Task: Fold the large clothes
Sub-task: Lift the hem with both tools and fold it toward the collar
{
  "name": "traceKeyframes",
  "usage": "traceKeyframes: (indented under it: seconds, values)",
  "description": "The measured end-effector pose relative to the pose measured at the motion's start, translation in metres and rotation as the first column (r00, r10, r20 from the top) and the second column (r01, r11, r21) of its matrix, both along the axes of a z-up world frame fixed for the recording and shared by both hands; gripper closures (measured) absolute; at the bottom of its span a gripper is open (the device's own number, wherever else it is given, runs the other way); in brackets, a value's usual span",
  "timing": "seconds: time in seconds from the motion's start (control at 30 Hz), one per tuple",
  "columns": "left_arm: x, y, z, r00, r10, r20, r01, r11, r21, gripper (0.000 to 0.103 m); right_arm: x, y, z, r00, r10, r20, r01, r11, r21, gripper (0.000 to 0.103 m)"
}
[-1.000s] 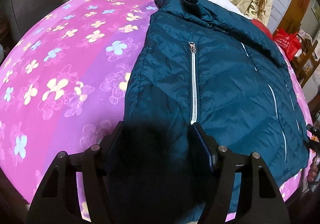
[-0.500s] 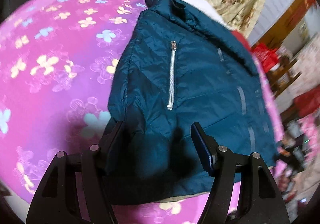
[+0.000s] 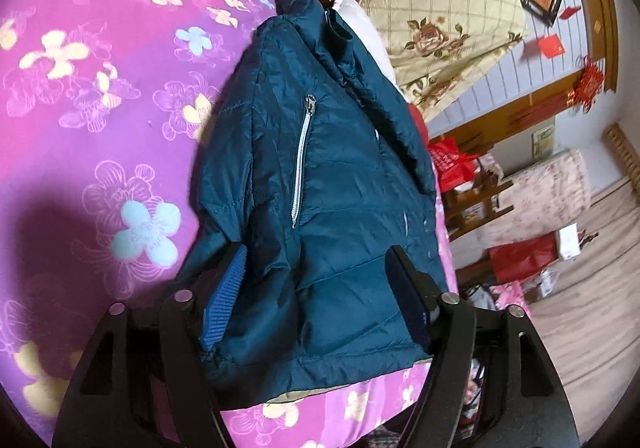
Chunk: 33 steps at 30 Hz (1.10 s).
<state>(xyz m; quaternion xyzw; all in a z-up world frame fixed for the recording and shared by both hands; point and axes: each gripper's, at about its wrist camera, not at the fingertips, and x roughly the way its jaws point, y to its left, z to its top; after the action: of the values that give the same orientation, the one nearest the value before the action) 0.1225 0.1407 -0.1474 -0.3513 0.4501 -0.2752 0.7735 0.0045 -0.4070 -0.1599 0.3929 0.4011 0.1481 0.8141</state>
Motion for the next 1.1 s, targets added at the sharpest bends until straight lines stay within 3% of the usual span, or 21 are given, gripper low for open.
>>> traceKeyframes:
  seconds: [0.1,0.23,0.37,0.6,0.8,0.9,0.93,0.97,1.0,1.1]
  values:
    - [0.000,0.001,-0.004,1.000,0.017,-0.004,-0.017,1.000,-0.017,0.026,0.004,0.017,0.001,0.999,0.033,0.001,-0.033,0.998,-0.056,0.027]
    - [0.006,0.014,-0.003,0.999,0.043,-0.031,-0.045,0.998,-0.041,0.026,0.009,0.030,-0.001,0.998,0.058,0.005,-0.058,0.997,-0.059,0.030]
    - [0.014,0.030,-0.005,0.992,0.108,-0.059,-0.107,0.994,0.022,0.027,0.011,0.031,-0.003,0.999,0.052,0.004,-0.051,0.997,-0.053,0.034]
    - [0.004,-0.004,-0.003,1.000,-0.029,-0.008,0.030,0.996,0.087,0.027,0.007,0.026,-0.004,0.999,0.039,-0.002,-0.039,0.998,-0.057,0.035]
    - [-0.020,-0.025,-0.005,0.996,-0.091,-0.026,0.092,0.994,0.060,0.027,0.004,0.035,-0.002,0.999,0.046,0.002,-0.045,0.994,-0.101,0.035]
    - [-0.026,-0.037,-0.002,0.996,-0.083,-0.018,0.084,0.990,0.112,0.027,0.003,0.036,-0.002,0.999,0.038,0.003,-0.037,0.993,-0.109,0.039]
    - [-0.026,-0.040,-0.002,0.998,-0.053,-0.030,0.057,0.988,0.143,0.040,0.004,0.037,-0.002,0.999,0.036,-0.004,-0.036,0.992,-0.122,0.047]
    - [-0.023,-0.041,-0.003,0.998,-0.023,-0.063,0.034,0.983,0.182,0.071,0.005,0.037,-0.002,0.999,0.035,-0.012,-0.036,0.991,-0.132,0.059]
    - [-0.018,-0.041,-0.006,0.994,0.012,-0.106,0.011,0.977,0.215,0.080,0.006,0.037,-0.003,0.999,0.028,-0.024,-0.031,0.990,-0.141,0.066]
    - [-0.021,-0.035,0.000,0.992,0.061,-0.113,-0.036,0.978,0.208,0.086,0.004,0.030,0.003,1.000,0.007,-0.017,-0.009,0.992,-0.129,0.077]
